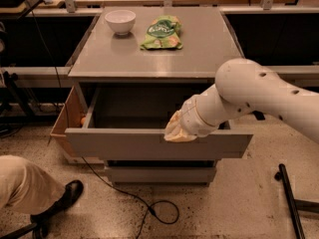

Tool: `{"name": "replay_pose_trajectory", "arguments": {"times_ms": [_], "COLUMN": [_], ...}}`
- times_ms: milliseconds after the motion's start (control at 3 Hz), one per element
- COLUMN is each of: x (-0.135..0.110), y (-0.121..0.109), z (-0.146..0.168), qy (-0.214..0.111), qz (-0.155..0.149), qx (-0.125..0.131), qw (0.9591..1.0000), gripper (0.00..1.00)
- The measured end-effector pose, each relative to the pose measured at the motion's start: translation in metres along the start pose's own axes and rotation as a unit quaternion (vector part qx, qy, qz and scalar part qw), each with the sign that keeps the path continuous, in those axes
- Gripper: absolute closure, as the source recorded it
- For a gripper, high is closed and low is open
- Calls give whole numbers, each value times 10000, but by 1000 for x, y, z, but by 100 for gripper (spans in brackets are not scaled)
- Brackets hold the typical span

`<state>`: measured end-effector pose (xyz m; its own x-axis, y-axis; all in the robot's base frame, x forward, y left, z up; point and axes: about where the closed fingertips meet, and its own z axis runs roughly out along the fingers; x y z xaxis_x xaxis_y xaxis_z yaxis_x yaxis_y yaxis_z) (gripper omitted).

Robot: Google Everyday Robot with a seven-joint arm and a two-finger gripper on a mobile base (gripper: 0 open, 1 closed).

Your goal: Close top drawer

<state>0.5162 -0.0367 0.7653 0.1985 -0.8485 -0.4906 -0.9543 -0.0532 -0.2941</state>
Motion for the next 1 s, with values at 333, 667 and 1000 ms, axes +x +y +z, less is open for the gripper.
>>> {"name": "replay_pose_trajectory", "arguments": {"times_ms": [333, 667, 1000], "x": [8, 14, 19], "y": [9, 9, 0], "z": [22, 41, 56], "qy": [-446, -705, -800], "qz": [237, 310, 313], "qx": [118, 351, 603], "qw": [9987, 9964, 9945], "gripper": [100, 100, 100]}}
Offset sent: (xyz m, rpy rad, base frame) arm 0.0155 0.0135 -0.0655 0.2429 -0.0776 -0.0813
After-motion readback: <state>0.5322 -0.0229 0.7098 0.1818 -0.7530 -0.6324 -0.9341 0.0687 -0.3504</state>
